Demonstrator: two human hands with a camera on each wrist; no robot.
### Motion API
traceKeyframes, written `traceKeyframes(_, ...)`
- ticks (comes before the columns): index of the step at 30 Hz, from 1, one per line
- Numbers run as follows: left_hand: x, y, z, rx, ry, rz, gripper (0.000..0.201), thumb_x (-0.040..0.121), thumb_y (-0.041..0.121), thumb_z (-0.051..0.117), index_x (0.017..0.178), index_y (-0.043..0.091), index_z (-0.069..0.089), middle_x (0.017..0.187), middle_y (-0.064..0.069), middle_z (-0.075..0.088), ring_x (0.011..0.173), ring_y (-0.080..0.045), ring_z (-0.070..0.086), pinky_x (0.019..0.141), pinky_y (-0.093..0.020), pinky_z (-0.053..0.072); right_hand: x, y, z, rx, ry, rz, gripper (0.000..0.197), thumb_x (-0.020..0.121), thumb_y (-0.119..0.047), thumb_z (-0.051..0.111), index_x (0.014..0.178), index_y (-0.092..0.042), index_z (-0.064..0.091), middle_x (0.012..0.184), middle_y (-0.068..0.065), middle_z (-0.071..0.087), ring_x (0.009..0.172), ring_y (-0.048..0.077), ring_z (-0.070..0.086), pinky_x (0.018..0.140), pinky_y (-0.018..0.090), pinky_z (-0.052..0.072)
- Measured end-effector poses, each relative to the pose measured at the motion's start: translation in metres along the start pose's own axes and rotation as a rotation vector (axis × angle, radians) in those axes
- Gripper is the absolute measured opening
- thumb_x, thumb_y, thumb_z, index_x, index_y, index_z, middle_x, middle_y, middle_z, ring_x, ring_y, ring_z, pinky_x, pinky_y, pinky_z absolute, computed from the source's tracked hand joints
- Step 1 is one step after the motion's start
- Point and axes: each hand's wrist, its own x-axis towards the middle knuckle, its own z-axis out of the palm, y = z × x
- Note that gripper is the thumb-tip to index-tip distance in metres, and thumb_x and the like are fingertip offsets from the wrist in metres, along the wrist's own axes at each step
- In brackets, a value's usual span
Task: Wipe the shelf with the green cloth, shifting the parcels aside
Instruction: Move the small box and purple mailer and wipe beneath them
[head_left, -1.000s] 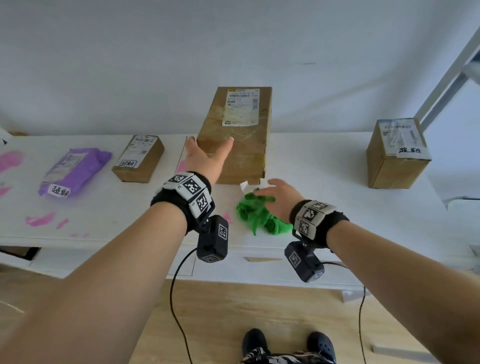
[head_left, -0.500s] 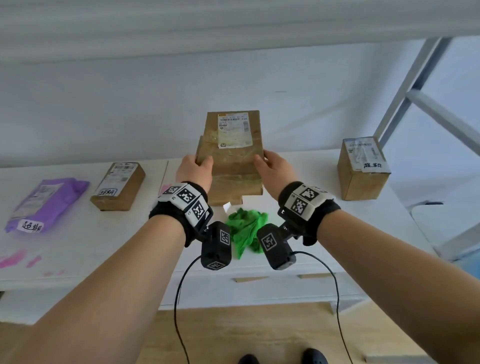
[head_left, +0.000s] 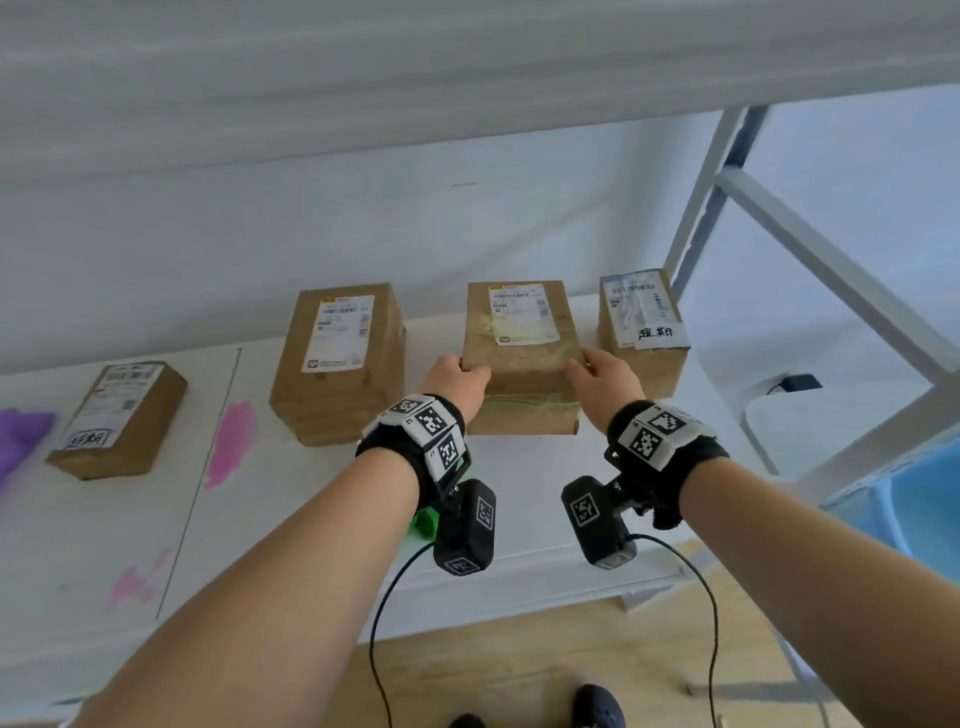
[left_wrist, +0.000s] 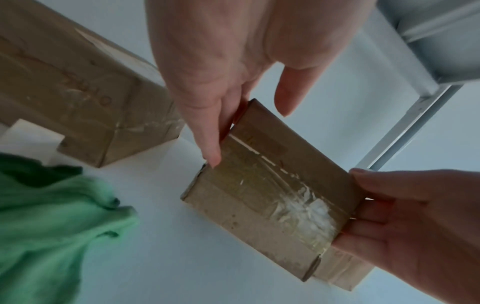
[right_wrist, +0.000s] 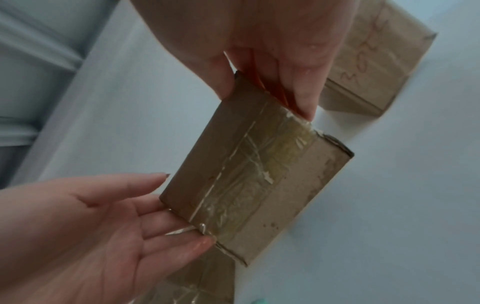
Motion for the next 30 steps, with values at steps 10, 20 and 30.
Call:
traceKeyframes(10,0.03,0.007,0.032,0.179,-0.002,-0.011,0.027,0.095,0.018,0.046,0.115,0.007,0.06,0.094,-0.005,0.057,0.085,-0.023,0.051,0.07,-0.024,0.037,0.044,0.009,0.0,-0.049,-0.111,0.138,0.032,0.101,-0.016,0.038,0.129,-0.003,0.044,0.126,0.016,0.057,0.114,0.031,0.057,0.083,0.032,0.044)
traceKeyframes(20,0.019,0.002,0.038,0.19,0.067,-0.032,0.023,0.096,0.017,0.044,0.113,0.015,0.06,0.107,-0.008,0.063,0.103,-0.029,0.054,0.079,-0.025,0.035,0.038,0.006,0.003,-0.413,-0.163,-0.206,0.062,0.087,0.01,0.041,0.146,-0.006,0.03,0.157,0.012,0.012,0.148,0.027,0.009,0.122,0.037,0.014)
traceKeyframes(30,-0.025,-0.032,-0.018,0.256,0.372,0.035,0.037,0.097,0.015,0.044,0.134,0.013,0.052,0.134,-0.007,0.058,0.124,-0.022,0.054,0.102,-0.028,0.04,-0.006,-0.016,0.039,-0.37,-0.35,-0.641,0.04,0.094,-0.005,0.042,0.132,-0.012,0.054,0.14,0.004,0.048,0.13,0.023,0.043,0.108,0.031,0.036)
